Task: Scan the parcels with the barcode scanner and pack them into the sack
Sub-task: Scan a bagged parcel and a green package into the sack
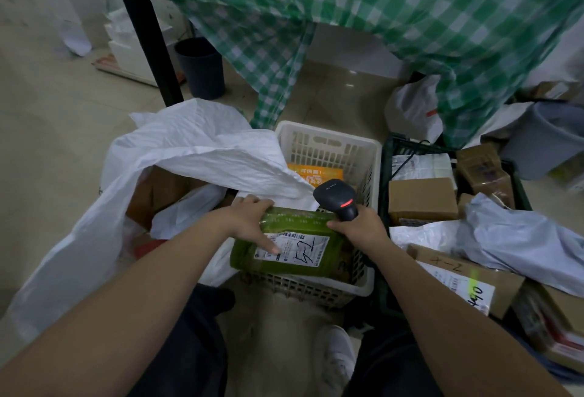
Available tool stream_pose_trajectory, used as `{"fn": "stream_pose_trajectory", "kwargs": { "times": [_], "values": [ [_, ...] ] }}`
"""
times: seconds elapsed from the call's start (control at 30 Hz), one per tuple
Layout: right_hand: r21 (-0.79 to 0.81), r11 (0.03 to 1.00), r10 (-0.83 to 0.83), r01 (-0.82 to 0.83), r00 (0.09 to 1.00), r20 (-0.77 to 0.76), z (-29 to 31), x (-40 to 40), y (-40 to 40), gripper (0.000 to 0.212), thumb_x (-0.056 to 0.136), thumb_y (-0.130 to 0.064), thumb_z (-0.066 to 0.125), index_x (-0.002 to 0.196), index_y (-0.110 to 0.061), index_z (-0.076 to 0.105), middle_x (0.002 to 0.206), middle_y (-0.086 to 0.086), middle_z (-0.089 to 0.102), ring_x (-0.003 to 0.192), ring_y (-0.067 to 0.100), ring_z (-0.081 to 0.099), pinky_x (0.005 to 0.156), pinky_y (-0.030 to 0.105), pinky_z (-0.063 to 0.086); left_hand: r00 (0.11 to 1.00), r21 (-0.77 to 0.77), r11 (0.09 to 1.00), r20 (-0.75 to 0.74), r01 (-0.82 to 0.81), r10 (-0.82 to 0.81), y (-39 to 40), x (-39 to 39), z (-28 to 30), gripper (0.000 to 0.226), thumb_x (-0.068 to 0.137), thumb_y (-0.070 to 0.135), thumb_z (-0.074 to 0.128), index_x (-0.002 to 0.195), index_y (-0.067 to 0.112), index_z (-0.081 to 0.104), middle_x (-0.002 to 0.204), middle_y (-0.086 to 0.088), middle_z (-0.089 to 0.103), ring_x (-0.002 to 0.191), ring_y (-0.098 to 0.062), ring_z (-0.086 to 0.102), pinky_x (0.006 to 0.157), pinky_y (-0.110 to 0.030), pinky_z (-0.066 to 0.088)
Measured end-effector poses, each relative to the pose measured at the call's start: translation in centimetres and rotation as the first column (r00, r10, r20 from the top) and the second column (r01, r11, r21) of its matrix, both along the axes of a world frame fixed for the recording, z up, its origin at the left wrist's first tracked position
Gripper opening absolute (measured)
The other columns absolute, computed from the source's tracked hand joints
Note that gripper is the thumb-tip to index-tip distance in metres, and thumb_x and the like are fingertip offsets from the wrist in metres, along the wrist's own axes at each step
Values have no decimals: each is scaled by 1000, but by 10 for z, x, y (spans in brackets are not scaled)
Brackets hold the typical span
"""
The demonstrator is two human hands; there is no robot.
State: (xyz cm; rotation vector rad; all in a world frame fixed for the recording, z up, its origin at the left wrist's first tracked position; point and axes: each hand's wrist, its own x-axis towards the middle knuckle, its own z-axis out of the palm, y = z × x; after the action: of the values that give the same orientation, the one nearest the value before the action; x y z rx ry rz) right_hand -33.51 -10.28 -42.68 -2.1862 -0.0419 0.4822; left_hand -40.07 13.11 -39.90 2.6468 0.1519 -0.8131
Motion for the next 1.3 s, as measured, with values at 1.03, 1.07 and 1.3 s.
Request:
{"fn": "stream_pose_trajectory", "kwargs": {
  "times": [1.03, 1.07, 1.3],
  "values": [
    [522, 826, 273, -211, 961, -44, 60, -2, 20, 44, 70, -3, 82, 111, -4, 66, 103, 14, 73, 93, 21, 71, 76, 25, 57, 854, -779, 563, 69, -277, 516, -13, 4, 56, 44, 79, 27, 76, 112, 18, 47, 103, 5, 72, 80, -7, 71, 65, -19, 54],
    [526, 828, 251, -195, 967, -35, 59, -3, 21, 43, 71, -2, 82, 111, -2, 66, 102, 16, 73, 91, 21, 71, 75, 25, 57, 849, -780, 559, 67, -283, 524, -12, 4, 55, 44, 79, 27, 76, 112, 18, 48, 102, 5, 72, 79, -8, 71, 64, -19, 54],
    [538, 830, 160, -146, 987, 22, 42, -10, 34, 46, 68, -2, 84, 110, 0, 64, 96, 14, 74, 89, 21, 72, 79, 33, 58, 844, -792, 524, 21, -314, 537, -1, 2, 47, 54, 68, 30, 80, 113, 21, 51, 113, 1, 70, 96, -18, 70, 86, -34, 55]
  ]
}}
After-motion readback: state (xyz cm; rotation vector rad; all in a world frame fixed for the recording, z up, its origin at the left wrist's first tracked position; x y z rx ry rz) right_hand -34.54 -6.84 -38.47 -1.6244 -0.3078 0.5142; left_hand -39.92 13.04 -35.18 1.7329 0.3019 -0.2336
